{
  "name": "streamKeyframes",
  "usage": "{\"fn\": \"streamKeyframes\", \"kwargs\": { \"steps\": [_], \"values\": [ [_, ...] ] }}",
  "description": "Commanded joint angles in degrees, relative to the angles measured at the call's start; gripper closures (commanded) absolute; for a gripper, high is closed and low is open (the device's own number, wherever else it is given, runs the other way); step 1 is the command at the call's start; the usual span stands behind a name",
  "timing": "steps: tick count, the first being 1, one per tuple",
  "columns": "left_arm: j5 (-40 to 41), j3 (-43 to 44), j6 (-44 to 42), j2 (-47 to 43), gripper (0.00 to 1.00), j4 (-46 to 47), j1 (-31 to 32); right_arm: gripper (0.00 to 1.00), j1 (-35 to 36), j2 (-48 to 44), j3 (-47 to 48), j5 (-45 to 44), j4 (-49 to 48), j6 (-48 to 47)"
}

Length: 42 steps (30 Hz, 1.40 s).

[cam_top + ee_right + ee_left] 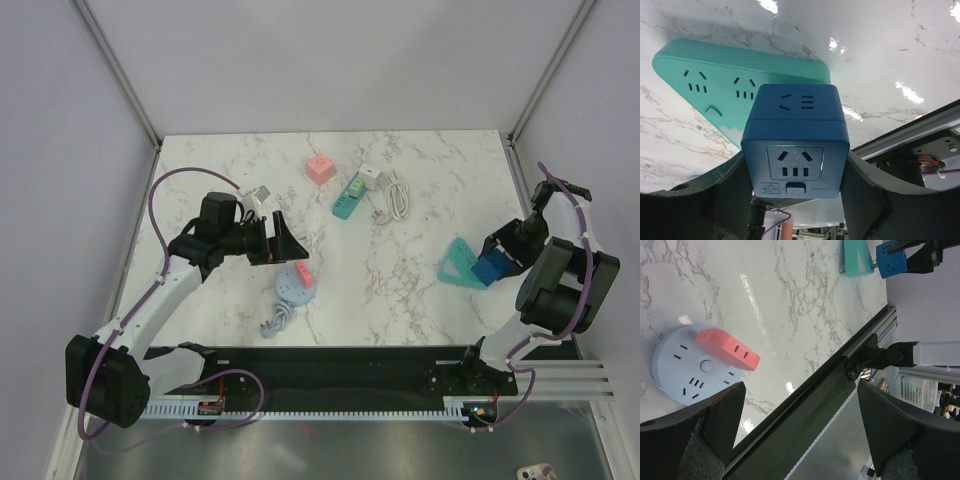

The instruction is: Insert the plug

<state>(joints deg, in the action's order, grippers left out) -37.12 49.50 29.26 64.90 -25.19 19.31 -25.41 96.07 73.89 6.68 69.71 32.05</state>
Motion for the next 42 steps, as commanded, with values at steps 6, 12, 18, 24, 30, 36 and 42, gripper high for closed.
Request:
{"fn": "streamKeyframes", "kwargs": {
  "steps": [6, 12, 18, 24, 30, 36, 42],
  "values": [
    [-0.41, -0.01, -1.66, -1.71, 0.00, 1.28, -0.24, 1.00, -0.34, 0.52, 1.61, 3.16, -1.16, 3.01],
    [-0.49, -0.01, -1.66, -1.80, 0.00, 1.11, -0.24, 1.00, -1.22, -0.53, 0.47, 3.34, -2.12, 6.00],
    [-0.32, -0.01, -1.75, -2.06, 0.00, 1.11, -0.24, 1.00, -4.38, -2.12, -2.25, 4.57, -3.80, 9.34],
    [-0.41, 0.08, -1.66, -2.24, 0.00, 1.02, -0.24, 1.00, -7.55, -3.17, -4.28, 9.05, -2.92, 10.31],
    [-0.40, 0.08, -1.66, -2.50, 0.00, 0.93, -0.24, 1.00, -7.64, -2.12, -2.96, 12.21, -0.63, 12.15],
    [-0.40, 0.08, -1.66, -2.41, 0.00, 1.02, -0.24, 1.00, -7.55, -1.06, 2.83, 10.90, 5.51, 14.17],
    [-0.23, 0.08, -1.66, -2.41, 0.00, 0.93, -0.24, 1.00, -7.55, -2.29, 7.23, 6.69, 7.36, 17.59]
  ]
}}
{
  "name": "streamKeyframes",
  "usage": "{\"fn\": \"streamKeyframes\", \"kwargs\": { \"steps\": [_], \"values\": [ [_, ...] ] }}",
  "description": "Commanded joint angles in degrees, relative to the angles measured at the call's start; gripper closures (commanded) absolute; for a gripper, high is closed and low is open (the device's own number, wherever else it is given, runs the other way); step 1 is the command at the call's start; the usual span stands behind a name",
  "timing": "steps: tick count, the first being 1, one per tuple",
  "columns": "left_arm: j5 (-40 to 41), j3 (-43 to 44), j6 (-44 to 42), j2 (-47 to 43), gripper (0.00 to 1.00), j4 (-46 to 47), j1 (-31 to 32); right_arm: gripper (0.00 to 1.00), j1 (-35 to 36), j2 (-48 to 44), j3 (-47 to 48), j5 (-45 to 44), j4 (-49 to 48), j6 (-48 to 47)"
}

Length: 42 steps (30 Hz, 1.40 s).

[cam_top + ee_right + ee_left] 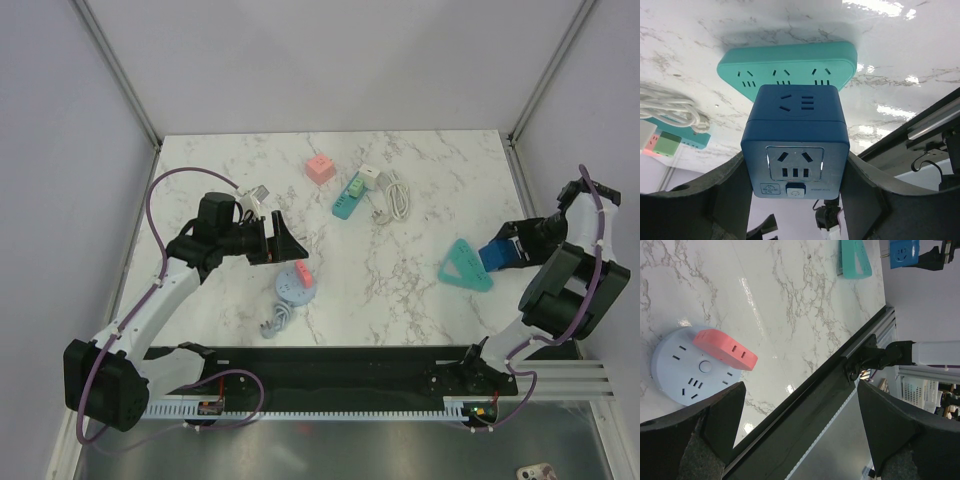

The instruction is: Insert the plug

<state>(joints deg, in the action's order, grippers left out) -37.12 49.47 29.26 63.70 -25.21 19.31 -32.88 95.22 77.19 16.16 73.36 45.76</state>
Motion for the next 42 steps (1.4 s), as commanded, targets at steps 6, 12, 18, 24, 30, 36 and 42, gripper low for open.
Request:
{"fn": "streamKeyframes", "kwargs": {
  "steps": [6, 12, 18, 24, 30, 36, 42],
  "values": [
    [-0.14, 0.10, -1.66, -1.12, 0.00, 0.78, -0.24, 1.00, -0.16, -1.00, 3.41, -5.87, 5.48, 7.93],
    [-0.32, 0.19, -1.57, -0.77, 0.00, 0.87, -0.24, 1.00, -0.16, -2.93, 0.95, -6.94, 3.63, 11.11],
    [-0.23, 0.10, -1.57, -0.86, 0.00, 0.87, -0.24, 1.00, -0.16, -3.37, -2.21, -6.93, 1.35, 13.13],
    [0.03, 0.01, -1.48, -0.86, 0.00, 0.78, -0.33, 1.00, -0.08, -3.99, -5.20, -6.59, -1.20, 13.75],
    [0.03, 0.01, -1.48, -0.77, 0.00, 0.78, -0.41, 1.00, -0.08, -4.17, -6.78, -6.76, -2.52, 14.36],
    [-0.05, 0.01, -1.48, -0.68, 0.00, 0.78, -0.33, 1.00, 0.01, -4.17, -7.05, -6.93, -3.05, 15.06],
    [-0.23, 0.01, -1.31, -0.68, 0.00, 0.95, -0.41, 1.00, 0.54, -2.85, -6.88, -6.85, -4.37, 14.98]
  ]
}}
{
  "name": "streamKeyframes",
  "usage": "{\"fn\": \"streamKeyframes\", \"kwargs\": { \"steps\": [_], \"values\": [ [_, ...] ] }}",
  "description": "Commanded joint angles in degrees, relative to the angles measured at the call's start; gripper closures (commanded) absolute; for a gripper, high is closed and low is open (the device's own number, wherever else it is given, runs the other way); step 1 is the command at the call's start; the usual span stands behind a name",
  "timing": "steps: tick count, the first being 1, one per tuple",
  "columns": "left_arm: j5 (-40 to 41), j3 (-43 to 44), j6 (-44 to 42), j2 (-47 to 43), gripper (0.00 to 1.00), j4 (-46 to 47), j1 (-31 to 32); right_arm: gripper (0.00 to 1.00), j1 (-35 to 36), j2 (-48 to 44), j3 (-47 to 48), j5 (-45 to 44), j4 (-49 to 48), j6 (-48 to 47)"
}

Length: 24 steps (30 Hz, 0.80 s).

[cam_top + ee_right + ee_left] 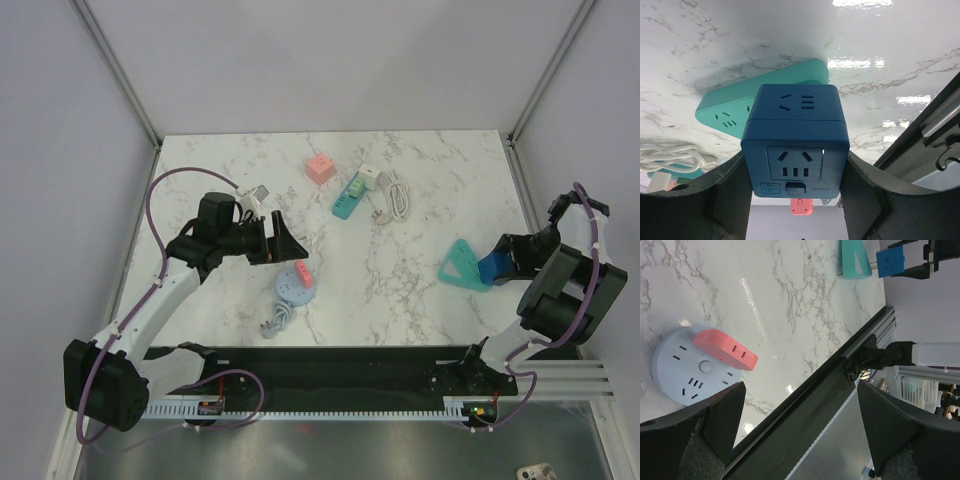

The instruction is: Insert the plug

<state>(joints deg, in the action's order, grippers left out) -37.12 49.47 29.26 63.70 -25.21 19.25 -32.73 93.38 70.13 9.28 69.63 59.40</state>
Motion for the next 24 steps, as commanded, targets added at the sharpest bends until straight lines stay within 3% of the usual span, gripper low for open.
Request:
{"fn": "streamKeyframes", "kwargs": {
  "steps": [1, 24],
  "values": [
    [-0.23, 0.01, -1.31, -0.60, 0.00, 0.87, -0.26, 1.00, 0.56, -0.40, 0.36, 0.04, -0.54, 0.99],
    [-0.84, -0.34, -1.13, -0.25, 0.00, 1.31, -0.26, 1.00, 3.02, 2.06, 1.50, -2.95, -0.10, 0.81]
  ]
}}
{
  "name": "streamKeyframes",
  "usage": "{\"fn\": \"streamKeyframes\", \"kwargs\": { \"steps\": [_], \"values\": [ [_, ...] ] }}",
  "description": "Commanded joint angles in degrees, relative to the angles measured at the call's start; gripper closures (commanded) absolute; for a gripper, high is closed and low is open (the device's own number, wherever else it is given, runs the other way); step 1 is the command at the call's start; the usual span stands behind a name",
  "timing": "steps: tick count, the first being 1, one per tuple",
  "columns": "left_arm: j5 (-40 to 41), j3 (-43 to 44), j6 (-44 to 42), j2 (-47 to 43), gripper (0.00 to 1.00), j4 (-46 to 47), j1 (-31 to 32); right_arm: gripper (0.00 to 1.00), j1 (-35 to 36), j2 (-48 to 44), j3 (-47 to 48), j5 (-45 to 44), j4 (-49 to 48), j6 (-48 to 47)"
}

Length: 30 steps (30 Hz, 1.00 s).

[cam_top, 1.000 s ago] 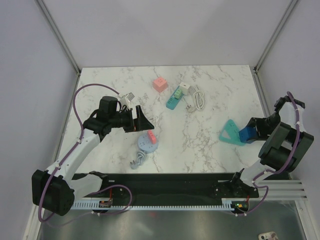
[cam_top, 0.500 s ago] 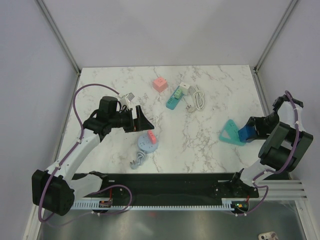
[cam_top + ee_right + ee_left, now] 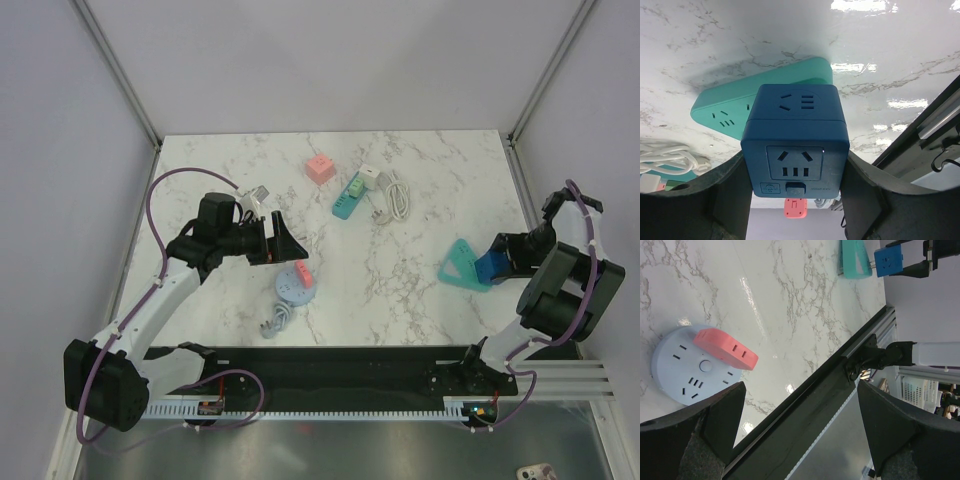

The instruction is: Insert the plug

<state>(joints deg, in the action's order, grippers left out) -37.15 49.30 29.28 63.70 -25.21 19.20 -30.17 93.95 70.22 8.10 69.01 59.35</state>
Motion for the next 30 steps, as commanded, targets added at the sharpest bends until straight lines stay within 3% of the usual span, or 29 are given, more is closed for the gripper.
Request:
{"fn": "streamKeyframes", "kwargs": {
  "steps": [1, 14, 30],
  "values": [
    [-0.74, -0.17, -1.15, -0.16, 0.00, 1.22, -0.22, 1.00, 0.55, 1.76, 1.59, -1.77, 0.42, 0.77],
    [-0.91, -0.17, -1.15, -0.07, 0.00, 1.31, -0.22, 1.00, 4.77, 2.38, -5.00, -1.15, -7.57, -2.49],
    [-1.35, 0.01, -1.06, 0.28, 0.00, 1.22, -0.30, 1.00, 9.69, -0.53, -5.70, -9.49, -7.84, 3.22]
  ]
}}
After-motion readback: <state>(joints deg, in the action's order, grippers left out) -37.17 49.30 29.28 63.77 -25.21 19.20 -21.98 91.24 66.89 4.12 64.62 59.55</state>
